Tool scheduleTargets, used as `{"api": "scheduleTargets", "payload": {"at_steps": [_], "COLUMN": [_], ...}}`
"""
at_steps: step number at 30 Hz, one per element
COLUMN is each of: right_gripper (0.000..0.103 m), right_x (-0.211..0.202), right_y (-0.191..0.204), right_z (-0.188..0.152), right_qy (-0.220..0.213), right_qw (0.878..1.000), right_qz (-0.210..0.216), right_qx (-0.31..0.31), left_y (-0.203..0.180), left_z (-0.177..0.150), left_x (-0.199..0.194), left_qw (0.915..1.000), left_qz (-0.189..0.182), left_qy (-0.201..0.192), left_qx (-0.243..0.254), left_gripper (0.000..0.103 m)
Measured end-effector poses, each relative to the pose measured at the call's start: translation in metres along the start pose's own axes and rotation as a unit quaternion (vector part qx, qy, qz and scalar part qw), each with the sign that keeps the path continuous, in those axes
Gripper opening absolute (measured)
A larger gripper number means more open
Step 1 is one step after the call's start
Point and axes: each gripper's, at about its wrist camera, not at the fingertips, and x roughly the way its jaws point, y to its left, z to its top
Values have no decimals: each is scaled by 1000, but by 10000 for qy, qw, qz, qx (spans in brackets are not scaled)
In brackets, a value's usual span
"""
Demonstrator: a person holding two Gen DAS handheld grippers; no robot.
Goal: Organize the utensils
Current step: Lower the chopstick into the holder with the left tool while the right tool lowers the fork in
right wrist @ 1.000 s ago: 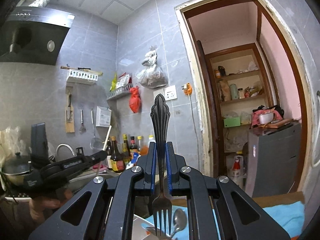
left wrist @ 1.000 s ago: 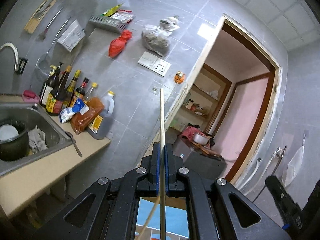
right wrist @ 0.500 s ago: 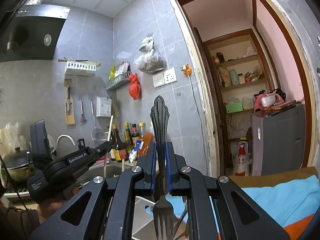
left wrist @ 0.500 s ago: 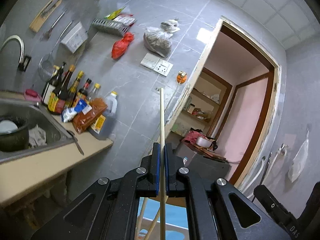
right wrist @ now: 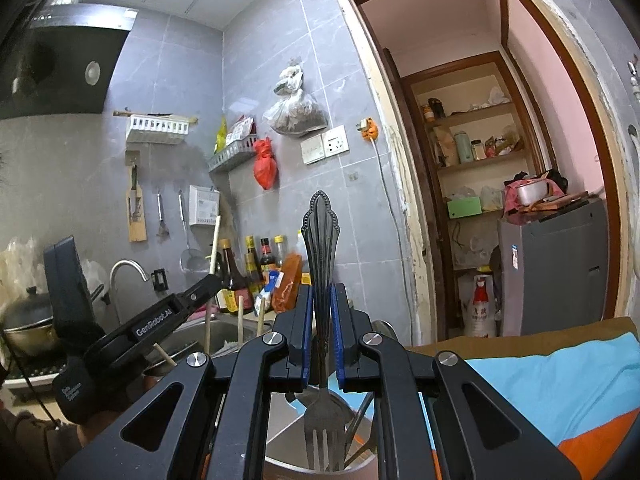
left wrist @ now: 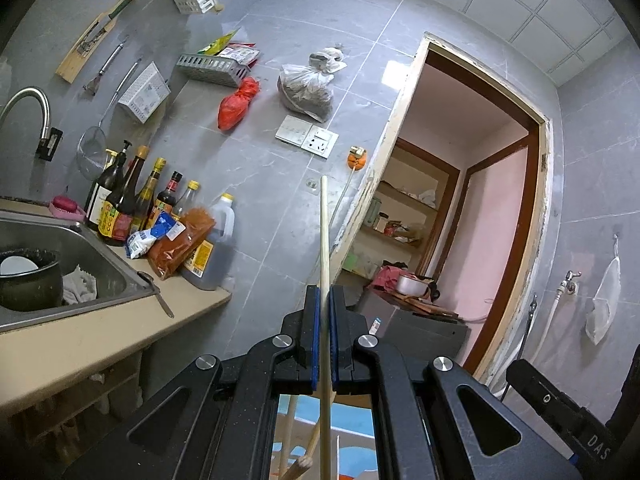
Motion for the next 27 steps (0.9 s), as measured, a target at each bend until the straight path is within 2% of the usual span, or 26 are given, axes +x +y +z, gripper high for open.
{"api": "scheduleTargets", "payload": {"at_steps": [16,19,27], "right_gripper": [7,7,7], "right_x": [-3,-3,-11], "right_y": [-1,1,10], "right_z": [-8,-10,-6], "right_qy": [-136,-104,92], "right_qw": [9999,9999,9993], "right_qz": [36,35,13], "right_qx": [45,-39,-348], "left_y": [-1,-4,-13], "left_z": [-13,-16,-20], "left_x": [-7,-7,-9], "left_qw": [9998,9993,9929], "left_qz": [29,35,-118], "left_qy": [57,203,982], "left_qx": [180,321,664], "left_gripper": [2,2,3]}}
